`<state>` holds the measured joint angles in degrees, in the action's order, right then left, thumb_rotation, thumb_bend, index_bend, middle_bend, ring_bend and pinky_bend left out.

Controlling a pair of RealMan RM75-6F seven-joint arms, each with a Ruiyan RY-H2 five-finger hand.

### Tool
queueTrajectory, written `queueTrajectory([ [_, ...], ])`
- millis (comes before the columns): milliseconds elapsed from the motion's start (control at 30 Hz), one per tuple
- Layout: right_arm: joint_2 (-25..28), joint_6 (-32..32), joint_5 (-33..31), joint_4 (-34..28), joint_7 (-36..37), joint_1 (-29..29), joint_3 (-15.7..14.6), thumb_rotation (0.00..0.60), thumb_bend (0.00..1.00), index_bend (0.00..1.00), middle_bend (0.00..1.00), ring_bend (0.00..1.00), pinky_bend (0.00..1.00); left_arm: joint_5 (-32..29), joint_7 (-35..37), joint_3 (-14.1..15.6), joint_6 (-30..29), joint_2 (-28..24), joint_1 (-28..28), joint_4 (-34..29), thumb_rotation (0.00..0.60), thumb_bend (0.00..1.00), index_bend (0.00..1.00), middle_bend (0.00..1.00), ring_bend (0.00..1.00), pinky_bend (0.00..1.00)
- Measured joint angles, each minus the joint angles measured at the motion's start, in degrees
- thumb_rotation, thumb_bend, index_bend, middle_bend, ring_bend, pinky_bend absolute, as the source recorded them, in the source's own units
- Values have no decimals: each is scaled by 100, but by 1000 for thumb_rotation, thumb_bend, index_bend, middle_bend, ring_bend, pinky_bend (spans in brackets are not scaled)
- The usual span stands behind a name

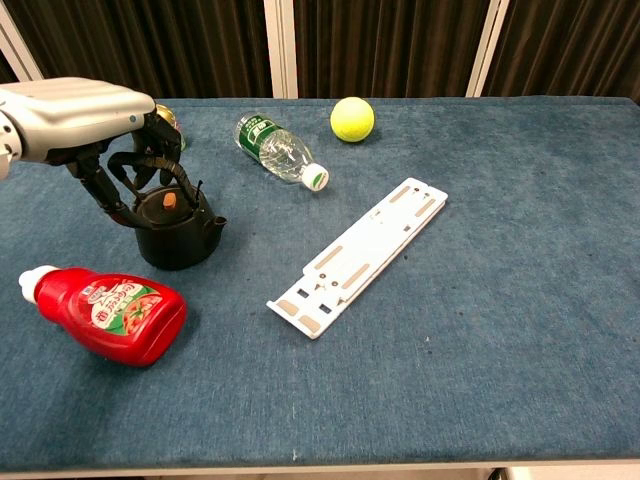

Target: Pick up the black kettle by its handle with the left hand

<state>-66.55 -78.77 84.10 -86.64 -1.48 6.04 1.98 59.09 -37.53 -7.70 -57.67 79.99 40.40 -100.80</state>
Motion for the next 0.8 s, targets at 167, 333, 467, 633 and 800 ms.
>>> queueTrajectory([
  [167,3,5,-7,1,0,8,8,600,39,0,0,0,0,-56,104,39,47,6,60,-11,600,103,588,649,523,0],
  [333,4,7,-20,18,25,6,12,600,39,0,0,0,0,-148,181,68,101,13,110,17,600,102,667,719,596,0],
  [467,-6,6,-33,47,54,2,16,600,39,0,0,0,0,-235,329,83,200,6,147,8,600,100,722,775,665,0],
  [633,-19,27,-52,86,90,6,19,600,39,0,0,0,0,-299,514,107,318,16,207,10,596,100,774,835,718,0],
  [800,-28,32,-69,121,135,6,29,600,40,0,0,0,0,-383,583,133,364,66,278,77,554,98,853,921,794,0],
])
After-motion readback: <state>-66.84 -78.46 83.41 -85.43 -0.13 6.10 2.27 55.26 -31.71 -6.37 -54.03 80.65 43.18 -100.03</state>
